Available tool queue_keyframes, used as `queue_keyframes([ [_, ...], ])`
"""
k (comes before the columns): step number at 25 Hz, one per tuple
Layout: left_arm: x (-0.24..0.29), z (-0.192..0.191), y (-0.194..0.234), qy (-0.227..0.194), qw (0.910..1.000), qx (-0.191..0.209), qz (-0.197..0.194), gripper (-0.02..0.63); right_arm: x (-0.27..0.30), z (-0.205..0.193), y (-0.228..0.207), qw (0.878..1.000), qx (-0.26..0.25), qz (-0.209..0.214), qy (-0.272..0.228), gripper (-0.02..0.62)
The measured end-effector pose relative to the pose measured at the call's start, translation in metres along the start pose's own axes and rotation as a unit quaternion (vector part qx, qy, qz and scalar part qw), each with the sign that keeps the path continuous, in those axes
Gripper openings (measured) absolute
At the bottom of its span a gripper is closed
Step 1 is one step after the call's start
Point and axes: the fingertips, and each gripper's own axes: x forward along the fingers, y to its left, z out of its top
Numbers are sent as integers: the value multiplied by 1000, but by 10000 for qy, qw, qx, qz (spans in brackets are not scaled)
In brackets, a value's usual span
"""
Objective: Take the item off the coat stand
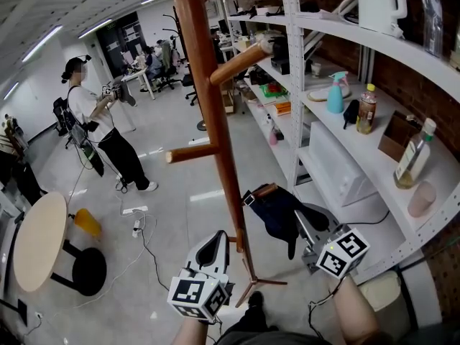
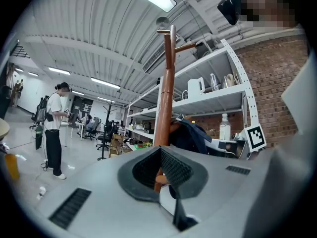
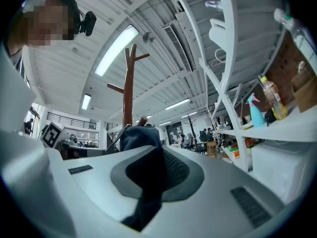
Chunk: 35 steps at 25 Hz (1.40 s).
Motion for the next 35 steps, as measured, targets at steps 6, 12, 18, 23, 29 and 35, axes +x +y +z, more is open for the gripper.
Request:
queue_keyframes([
  [6, 4, 4, -6, -56, 10000, -17, -64, 6, -10, 22, -14, 9992, 213, -119, -329, 26],
  [12, 6, 14, -7, -165, 9998, 22, -90, 8, -18, 43, -22, 9980, 232, -227, -547, 26],
  [18, 3, 15, -12, -133, 9997, -16, -183, 6, -33, 42, -27, 9979, 107, -400, -506, 26],
  [23, -3, 13, -21, -106, 9997, 35, -201, 6, -53, 42, -34, 9965, 188, -550, -596, 26],
  [29, -13, 8, -34, 14, 9997, -45, -223, 8, -79, 25, -32, 9957, 353, -677, -516, 26],
  [35, -12, 0, -44, -4, 9995, -67, -310, 6, -97, 5, -28, 9960, 401, -711, -354, 26],
])
